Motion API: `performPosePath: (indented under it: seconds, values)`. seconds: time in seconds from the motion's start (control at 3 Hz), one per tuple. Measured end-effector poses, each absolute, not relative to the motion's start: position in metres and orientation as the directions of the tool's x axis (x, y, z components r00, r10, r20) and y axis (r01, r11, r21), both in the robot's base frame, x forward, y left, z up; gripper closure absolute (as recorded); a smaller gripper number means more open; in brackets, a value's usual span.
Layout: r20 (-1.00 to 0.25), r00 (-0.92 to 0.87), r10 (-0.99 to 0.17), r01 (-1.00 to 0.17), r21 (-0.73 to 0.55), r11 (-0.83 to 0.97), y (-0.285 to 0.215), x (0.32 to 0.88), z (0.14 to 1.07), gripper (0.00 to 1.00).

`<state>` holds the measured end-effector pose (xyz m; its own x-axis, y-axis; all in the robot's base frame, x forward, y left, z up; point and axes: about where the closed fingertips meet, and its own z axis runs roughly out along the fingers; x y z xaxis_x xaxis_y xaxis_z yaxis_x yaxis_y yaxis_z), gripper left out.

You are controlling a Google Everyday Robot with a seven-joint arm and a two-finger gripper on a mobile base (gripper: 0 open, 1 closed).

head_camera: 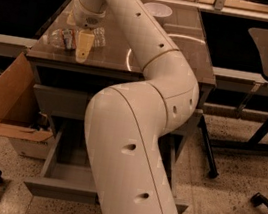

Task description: Place water bottle into middle drawer

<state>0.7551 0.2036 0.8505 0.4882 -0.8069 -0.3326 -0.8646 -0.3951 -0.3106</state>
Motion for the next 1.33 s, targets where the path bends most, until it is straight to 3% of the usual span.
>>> performPosePath:
  seconds: [1.0, 1.33]
  values:
    - [-0.365, 0.483, -0.796, -0.863, -0.353, -0.361, 0.196, 0.741, 0.883, 0.87]
    - [-0.464, 0.428, -0.776, -0.883, -0.400, -0.248, 0.171, 0.714, 0.926, 1.00]
